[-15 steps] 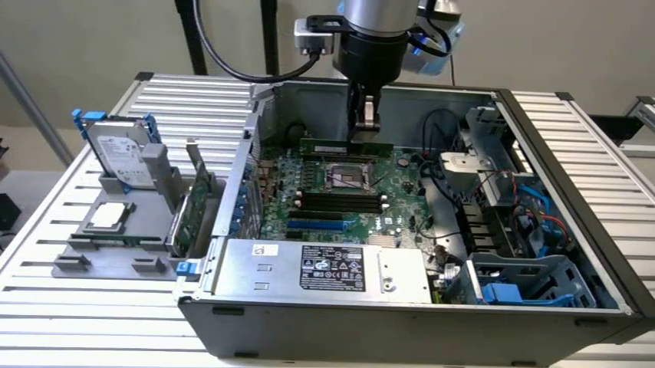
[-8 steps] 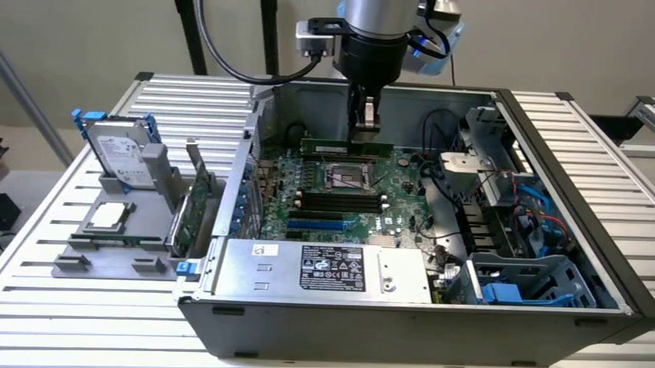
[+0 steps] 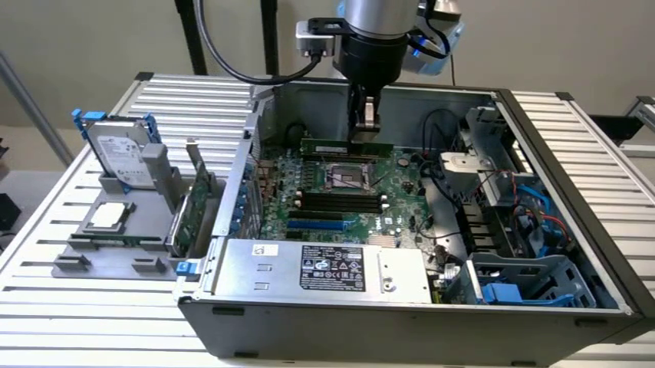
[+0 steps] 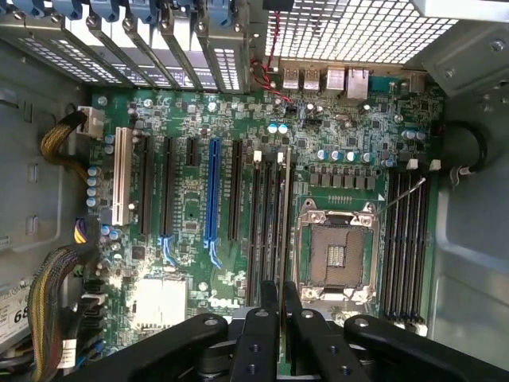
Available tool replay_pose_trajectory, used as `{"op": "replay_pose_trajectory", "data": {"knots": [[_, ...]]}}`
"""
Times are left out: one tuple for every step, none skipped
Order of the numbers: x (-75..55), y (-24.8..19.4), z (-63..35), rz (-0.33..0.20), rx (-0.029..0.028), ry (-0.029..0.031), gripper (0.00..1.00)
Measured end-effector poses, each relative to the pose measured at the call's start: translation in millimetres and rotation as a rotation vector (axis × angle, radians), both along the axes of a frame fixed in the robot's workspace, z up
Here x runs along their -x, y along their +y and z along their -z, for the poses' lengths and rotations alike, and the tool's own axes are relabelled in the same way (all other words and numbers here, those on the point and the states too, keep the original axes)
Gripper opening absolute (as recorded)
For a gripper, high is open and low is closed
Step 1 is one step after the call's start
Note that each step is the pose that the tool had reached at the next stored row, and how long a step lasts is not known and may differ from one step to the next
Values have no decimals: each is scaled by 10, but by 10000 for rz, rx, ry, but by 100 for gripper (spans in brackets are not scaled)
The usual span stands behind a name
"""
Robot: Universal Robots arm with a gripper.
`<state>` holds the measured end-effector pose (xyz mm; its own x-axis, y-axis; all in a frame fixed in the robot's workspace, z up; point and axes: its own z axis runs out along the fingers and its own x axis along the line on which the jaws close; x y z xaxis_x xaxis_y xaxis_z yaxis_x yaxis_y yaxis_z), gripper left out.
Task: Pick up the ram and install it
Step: 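Insert the ram into the slot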
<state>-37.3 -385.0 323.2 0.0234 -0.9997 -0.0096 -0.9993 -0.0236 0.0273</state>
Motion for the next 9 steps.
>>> {"op": "replay_pose_trajectory", "data": {"knots": [[0, 0, 0, 0, 0, 0, 0], [0, 0, 0, 0, 0, 0, 0], [0, 0, 0, 0, 2, 1, 0], [0, 1, 13, 0, -1, -1, 0], [0, 0, 31, -1, 1, 0, 0], [0, -1, 49, 0, 2, 0, 0], [1, -3, 67, 1, 0, -1, 0], [0, -4, 86, 1, 1, -1, 0], [0, -5, 103, 0, 2, 0, 0]]}}
